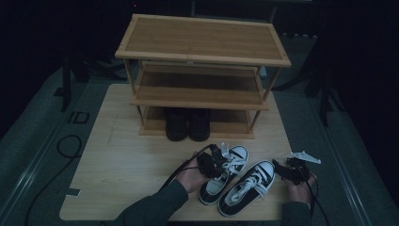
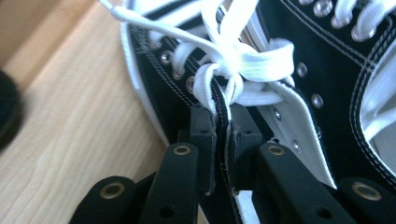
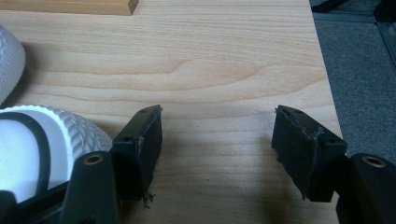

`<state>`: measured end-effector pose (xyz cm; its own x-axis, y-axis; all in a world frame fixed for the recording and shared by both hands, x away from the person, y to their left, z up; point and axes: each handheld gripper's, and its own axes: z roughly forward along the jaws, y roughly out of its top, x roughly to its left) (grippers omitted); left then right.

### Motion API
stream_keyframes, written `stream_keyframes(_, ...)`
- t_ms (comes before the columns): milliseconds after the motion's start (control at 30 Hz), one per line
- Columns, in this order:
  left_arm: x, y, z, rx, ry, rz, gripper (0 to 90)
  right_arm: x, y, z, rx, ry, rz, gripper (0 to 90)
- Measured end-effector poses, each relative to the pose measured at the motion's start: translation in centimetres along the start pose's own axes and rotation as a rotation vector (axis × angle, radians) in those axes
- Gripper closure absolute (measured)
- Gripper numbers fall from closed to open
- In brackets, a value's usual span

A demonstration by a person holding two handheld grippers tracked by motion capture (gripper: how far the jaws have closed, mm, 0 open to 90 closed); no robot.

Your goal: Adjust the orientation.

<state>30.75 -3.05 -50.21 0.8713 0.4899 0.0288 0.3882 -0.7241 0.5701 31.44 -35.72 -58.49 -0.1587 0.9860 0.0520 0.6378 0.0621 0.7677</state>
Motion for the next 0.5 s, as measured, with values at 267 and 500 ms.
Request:
stream_keyframes(267,0.9,0.0,-0.1,-0.042,0.017,-0.048,85.3,0.0,0.0,0.0,0.000,0.001,0.000,32.8)
stream_keyframes(500,2.0,0.1,-0.3,-0.072,0.050,-0.082,85.4,0.0,0.0,0.0,0.000,0.001,0.000,32.9)
